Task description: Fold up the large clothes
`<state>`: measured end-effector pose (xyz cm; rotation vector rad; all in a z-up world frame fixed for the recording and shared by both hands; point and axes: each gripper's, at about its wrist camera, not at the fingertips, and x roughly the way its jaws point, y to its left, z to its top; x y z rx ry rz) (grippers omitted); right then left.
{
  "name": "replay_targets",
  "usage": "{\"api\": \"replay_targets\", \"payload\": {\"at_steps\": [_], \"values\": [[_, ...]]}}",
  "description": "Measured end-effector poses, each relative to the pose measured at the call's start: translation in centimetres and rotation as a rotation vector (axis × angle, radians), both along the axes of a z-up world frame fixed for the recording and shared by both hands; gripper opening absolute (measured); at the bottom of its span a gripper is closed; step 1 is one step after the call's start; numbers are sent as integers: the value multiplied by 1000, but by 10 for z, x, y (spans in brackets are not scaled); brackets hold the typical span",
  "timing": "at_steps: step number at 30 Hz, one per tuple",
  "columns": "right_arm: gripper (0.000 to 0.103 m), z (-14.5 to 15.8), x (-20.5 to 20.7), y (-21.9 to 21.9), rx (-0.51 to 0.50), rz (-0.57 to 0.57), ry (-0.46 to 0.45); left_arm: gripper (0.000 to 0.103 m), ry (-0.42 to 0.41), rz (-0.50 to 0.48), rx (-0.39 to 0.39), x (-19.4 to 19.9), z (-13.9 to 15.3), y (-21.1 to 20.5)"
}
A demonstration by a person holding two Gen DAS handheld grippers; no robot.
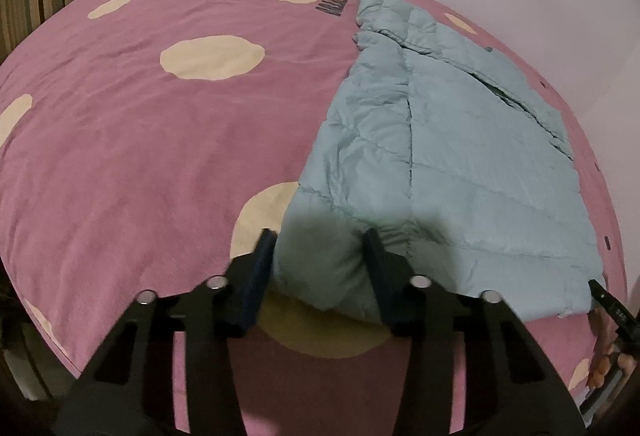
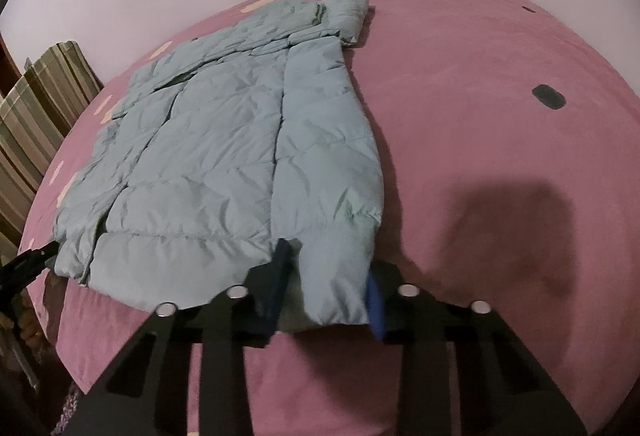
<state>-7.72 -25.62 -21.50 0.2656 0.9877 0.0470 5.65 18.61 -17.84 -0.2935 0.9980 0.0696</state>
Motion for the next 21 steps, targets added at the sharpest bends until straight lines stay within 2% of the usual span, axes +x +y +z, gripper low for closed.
{"api": "replay_targets", "payload": {"at_steps": [4,7,9,15,21], "values": [[15,4,-3,2,25,8,-13,16,-9,-20,-24,-1,5,-4],[11,8,-5,2,40,8,-29,10,-30,-22,-30,-1,13,-6],[9,12,-7,2,57,4,-42,9,-48,-20,-43,-1,19,-6],[8,39,-3,-4,137,-5,-96,7,-137,-15,-60,8,64,-7],[7,71,27,-11,245,3,-139,7,-177,-21,-75,50,95,-9]]}}
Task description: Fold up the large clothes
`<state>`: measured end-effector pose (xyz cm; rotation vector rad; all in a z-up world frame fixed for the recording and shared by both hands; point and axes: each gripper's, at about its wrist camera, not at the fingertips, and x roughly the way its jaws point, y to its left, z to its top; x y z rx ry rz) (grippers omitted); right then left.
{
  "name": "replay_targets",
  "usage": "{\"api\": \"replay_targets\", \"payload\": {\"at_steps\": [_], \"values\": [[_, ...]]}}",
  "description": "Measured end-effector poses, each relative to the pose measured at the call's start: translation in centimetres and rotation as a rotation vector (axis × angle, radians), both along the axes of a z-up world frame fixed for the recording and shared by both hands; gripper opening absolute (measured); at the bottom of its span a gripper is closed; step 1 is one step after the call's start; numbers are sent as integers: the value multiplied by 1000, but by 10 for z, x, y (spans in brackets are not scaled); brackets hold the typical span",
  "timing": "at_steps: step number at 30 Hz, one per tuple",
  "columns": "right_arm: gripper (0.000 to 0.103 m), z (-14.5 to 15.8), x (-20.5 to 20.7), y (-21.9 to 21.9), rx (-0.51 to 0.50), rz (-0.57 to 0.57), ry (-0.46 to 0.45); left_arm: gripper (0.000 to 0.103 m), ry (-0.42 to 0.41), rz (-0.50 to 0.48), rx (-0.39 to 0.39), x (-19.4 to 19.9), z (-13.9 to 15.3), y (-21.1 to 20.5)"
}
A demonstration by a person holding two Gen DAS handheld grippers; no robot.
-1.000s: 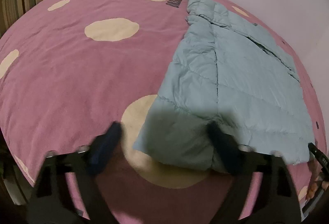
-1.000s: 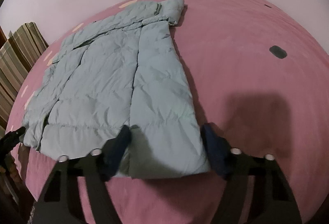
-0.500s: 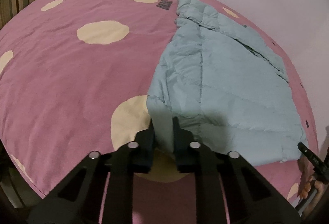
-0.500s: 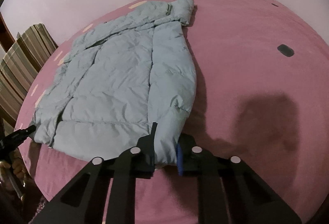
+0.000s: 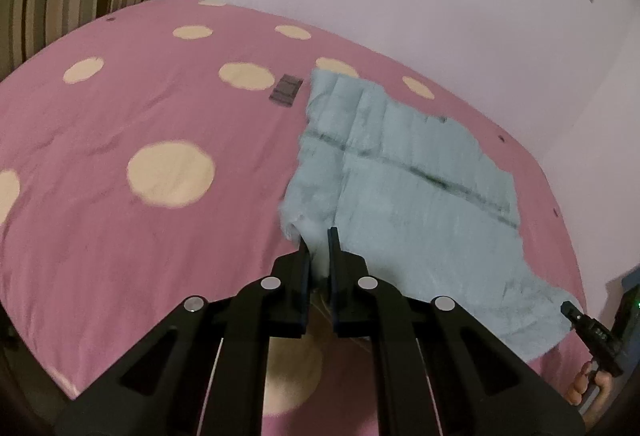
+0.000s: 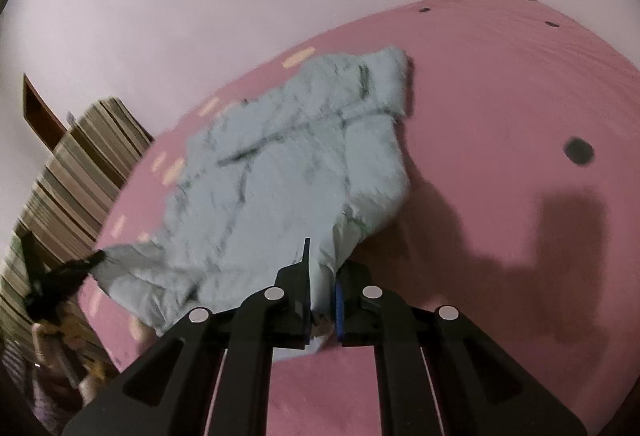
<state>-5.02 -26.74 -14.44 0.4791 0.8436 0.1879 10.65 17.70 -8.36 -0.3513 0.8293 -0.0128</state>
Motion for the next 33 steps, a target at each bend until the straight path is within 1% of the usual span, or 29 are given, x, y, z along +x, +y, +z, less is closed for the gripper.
{"api": "replay_targets", "payload": {"at_steps": [2,5,8,11,15,18,21,27,33], "values": [[7,11,20,-5,35,-7,-16,7,-8,2,6,22,9,-3],[7,26,53,-7,43,-20,-36,7,-21,11,14,57,20,-5],[7,36,94,-12,61,-29,-40,7,-18,32,-1,99,28,-4],[7,40,135,-15,87,-40,-32,7,-14,48,8,138,33,-6],[7,40,189,-18,84,-55,-14,7,-12,60,44,196,34,-13],[7,33,225,-19,73,-62,10,7,1,64,66,231,28,-16],[7,24,262,-22,57,-73,31,7,20,63,100,273,14,-19],[7,2,323,-31,61,-88,69,7,58,72,120,338,-14,-16],[7,-25,375,-32,46,-93,110,7,97,69,179,389,-41,-25]]}}
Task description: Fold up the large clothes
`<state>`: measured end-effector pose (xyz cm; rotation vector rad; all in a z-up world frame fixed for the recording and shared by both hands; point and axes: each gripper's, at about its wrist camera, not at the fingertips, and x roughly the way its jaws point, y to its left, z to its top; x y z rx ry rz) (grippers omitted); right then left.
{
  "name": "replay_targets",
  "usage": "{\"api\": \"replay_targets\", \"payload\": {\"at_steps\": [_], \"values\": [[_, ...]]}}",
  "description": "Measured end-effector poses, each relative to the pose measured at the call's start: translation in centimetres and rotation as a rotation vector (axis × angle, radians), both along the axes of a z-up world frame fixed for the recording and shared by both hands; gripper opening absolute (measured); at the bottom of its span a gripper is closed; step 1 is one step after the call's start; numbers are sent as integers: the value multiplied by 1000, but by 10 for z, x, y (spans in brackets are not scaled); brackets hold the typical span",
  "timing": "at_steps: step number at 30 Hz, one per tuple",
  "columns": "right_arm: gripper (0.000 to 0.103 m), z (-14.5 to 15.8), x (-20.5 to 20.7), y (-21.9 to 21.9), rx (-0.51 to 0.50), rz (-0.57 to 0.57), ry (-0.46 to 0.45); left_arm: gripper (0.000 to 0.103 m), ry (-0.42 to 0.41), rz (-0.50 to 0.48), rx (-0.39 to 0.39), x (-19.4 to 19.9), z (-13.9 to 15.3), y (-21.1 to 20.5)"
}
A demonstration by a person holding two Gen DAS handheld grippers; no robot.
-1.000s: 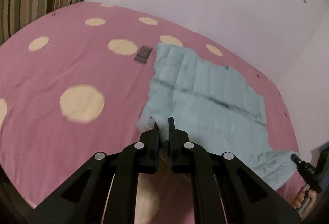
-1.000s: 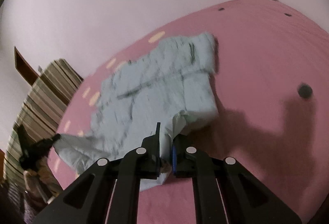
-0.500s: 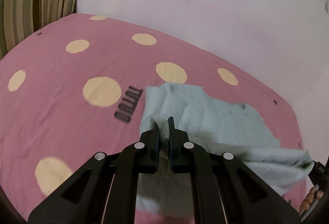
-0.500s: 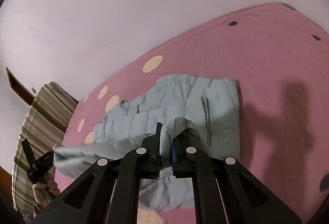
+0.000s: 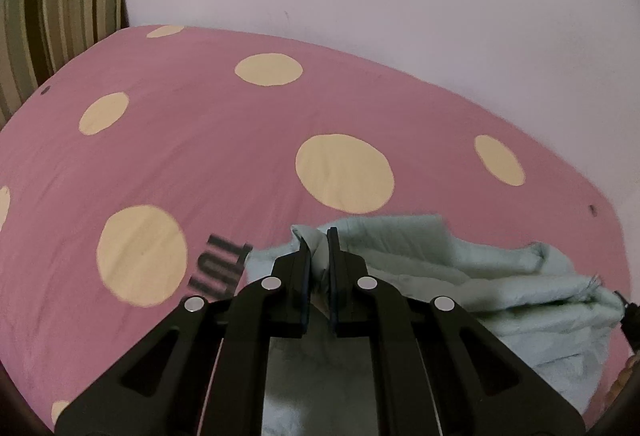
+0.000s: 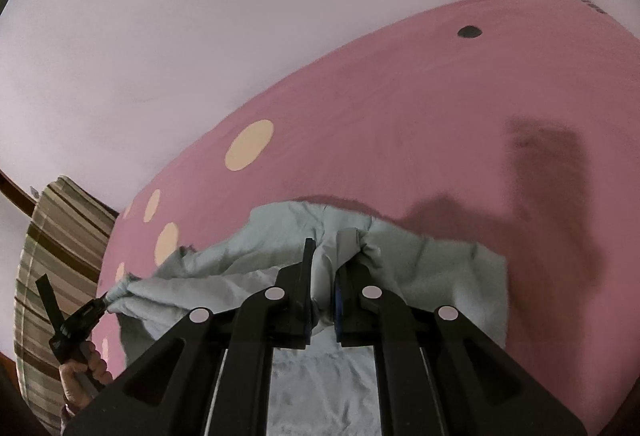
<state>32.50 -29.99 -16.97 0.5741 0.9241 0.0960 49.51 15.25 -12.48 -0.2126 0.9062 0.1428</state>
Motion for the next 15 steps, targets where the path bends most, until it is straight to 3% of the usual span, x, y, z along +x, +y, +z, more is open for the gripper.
{"api": "replay_targets", "payload": {"at_steps": [9,11,15], "values": [[9,-42,22,-4,10,-17,66,9,48,-16,76,27,-36,-11],[11,-40,20,-3,4,-16,54,17,33,-21,71,25,-34,-11],[38,-24,14,-4,-8,-20,5,60,-26,-11,88,14,-19,-8]]}}
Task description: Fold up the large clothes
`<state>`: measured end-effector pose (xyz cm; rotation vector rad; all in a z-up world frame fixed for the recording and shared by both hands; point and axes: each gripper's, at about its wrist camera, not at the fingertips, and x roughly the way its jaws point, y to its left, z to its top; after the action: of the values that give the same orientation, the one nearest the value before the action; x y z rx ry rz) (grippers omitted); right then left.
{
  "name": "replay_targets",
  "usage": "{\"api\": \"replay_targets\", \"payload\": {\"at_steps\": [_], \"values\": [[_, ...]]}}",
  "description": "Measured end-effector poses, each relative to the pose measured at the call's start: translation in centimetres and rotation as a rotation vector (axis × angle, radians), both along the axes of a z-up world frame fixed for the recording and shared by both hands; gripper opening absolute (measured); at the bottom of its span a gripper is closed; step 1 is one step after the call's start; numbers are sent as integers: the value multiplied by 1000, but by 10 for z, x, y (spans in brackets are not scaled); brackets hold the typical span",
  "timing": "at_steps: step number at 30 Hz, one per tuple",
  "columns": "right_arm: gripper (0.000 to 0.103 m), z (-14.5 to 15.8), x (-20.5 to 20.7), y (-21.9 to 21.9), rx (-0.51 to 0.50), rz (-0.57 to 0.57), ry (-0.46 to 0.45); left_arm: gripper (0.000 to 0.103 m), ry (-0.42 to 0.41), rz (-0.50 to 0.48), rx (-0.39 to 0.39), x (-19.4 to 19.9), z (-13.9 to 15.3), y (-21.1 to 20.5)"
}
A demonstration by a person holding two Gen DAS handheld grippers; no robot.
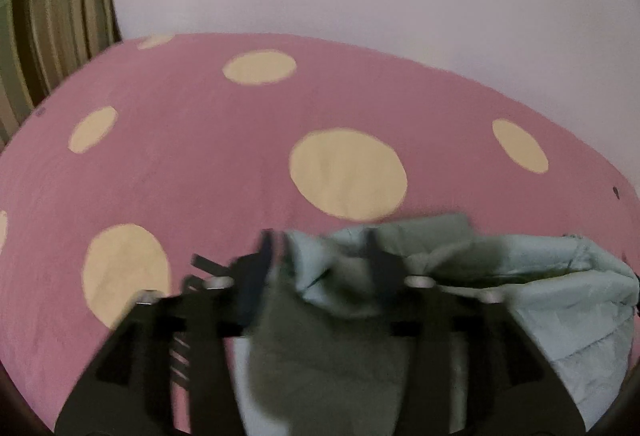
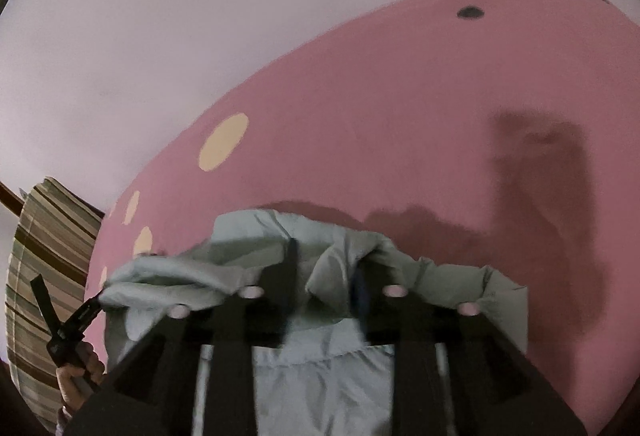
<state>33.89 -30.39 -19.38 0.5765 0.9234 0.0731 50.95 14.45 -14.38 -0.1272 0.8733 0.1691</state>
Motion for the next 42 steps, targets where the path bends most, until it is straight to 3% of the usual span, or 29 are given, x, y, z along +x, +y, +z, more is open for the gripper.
{"api": "replay_targets", "payload": {"at_steps": [6,10,14,16,18,26,30,34,42], "values": [[61,31,-16,-14,-43,-60,-82,69,-62,20,-5,-12,26,13],[61,49,-28,-19,-82,-82,-120,69,-71,32,-19,-23,34,17],[56,52,-30,12,-232,-6,-130,69,-73,-41,71,-28,31,-7],[43,47,-21,28,-310,35,-116,69,-57,-72,119,-21,24,-21],[39,38,-9,35,-323,58,-87,69,-33,-79,116,-13,15,-27],[39,-6,26,46,-411,68,23,69,86,-15,159,21,-38,-27],[39,-30,33,42,-405,62,67,71,103,-9,177,26,-54,-28],[39,-42,35,52,-440,68,58,74,106,-5,192,29,-64,-31],[40,-49,27,55,-455,45,-6,80,76,20,117,26,-75,-20]]}}
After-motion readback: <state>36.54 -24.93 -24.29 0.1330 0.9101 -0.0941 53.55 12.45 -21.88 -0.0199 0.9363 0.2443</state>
